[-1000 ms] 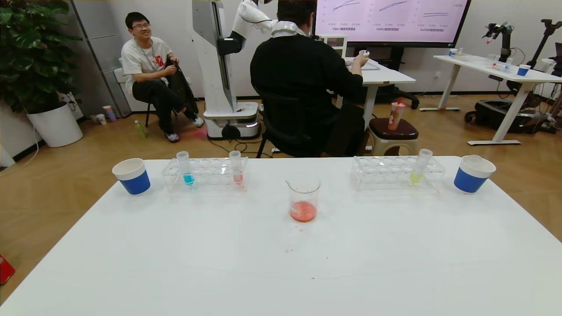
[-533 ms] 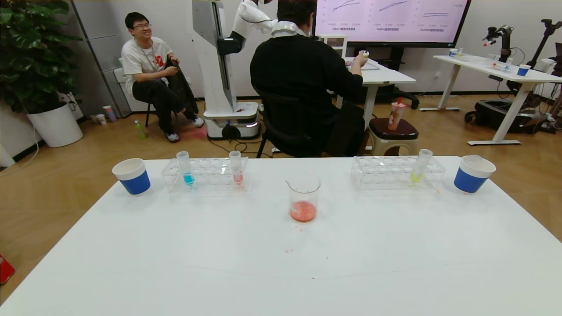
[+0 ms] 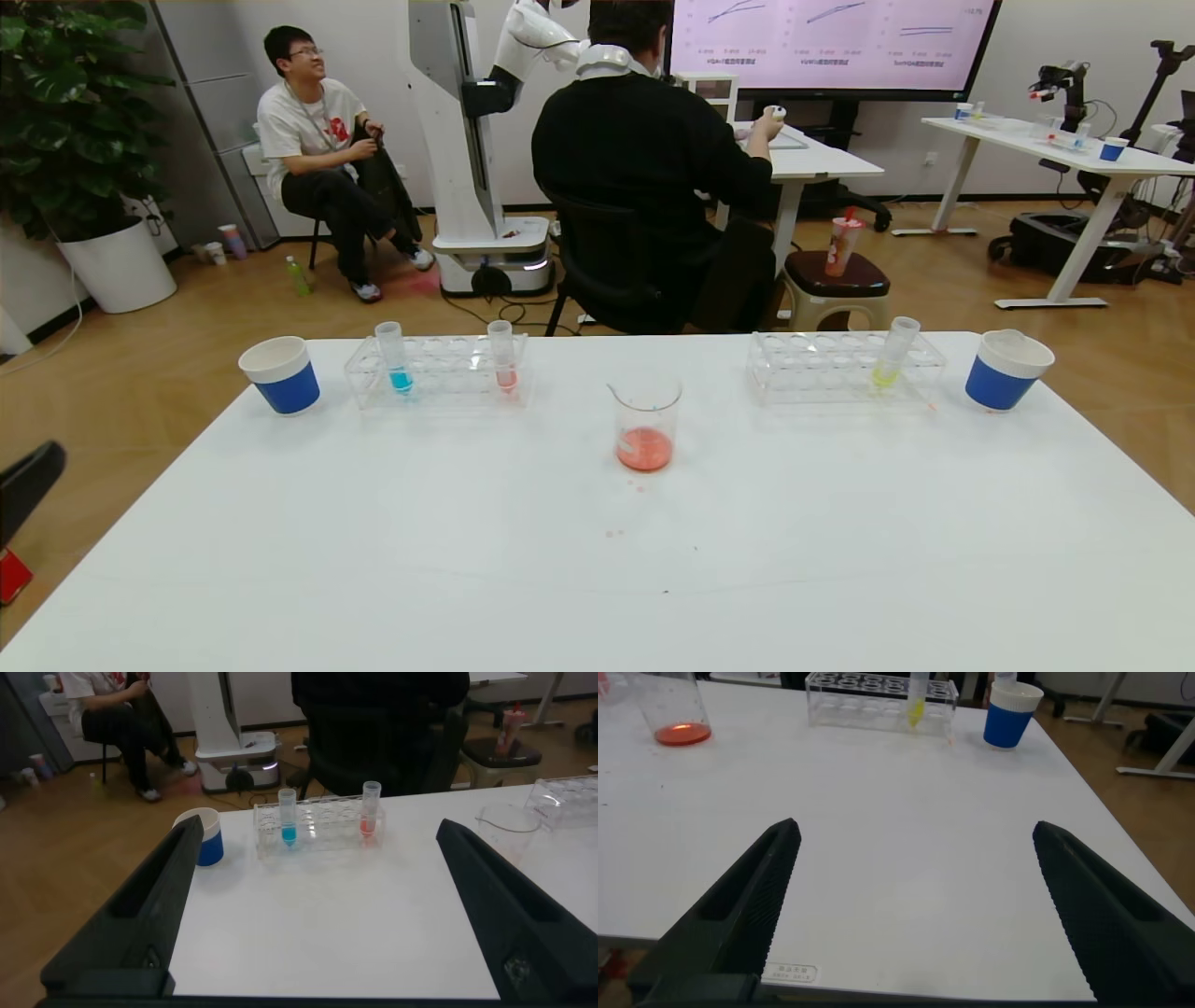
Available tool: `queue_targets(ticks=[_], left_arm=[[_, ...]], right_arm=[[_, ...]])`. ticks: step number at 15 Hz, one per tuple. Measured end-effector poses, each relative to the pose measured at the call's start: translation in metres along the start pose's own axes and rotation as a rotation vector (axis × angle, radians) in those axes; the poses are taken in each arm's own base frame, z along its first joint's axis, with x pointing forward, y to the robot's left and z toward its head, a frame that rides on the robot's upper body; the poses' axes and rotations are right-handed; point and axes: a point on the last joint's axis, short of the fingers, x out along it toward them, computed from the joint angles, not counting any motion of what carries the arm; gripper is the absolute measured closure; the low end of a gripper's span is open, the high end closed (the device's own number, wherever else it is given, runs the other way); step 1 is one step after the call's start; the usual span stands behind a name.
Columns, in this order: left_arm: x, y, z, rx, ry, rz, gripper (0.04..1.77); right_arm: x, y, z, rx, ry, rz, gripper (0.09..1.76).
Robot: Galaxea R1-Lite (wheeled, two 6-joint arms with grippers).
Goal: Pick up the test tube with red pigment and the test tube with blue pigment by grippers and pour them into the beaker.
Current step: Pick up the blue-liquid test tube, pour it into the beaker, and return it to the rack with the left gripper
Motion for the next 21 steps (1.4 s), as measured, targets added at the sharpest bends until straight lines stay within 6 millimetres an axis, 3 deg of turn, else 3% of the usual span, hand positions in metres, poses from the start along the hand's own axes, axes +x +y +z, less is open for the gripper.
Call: queue_targets(ticks=[5,9,12,15,21], left_arm=[[0.100,0.004,-0.010,-0.003,0.058,-0.004,0.07],[0.172,0.007,-0.044,-0.007,0.087,0.008,0.07],[0.216,0.012,-0.078,-0.024,0.111,0.031,0.07],[0.243,0.014,-0.114,-0.038,0.157,0.043,0.07],[0.267,0.016,-0.166,-0.040,0.189,0.056,0.07]], right_arm=[[0.000,0.000,0.000,0.000,0.000,0.000,0.11],[0.000,0.000,0.000,0.000,0.000,0.000,0.11],[0.000,0.000,0.000,0.000,0.000,0.000,0.11],[0.000,0.000,0.000,0.000,0.000,-0.001,0.11],[0.000,0.000,0.000,0.000,0.000,0.000,0.11]])
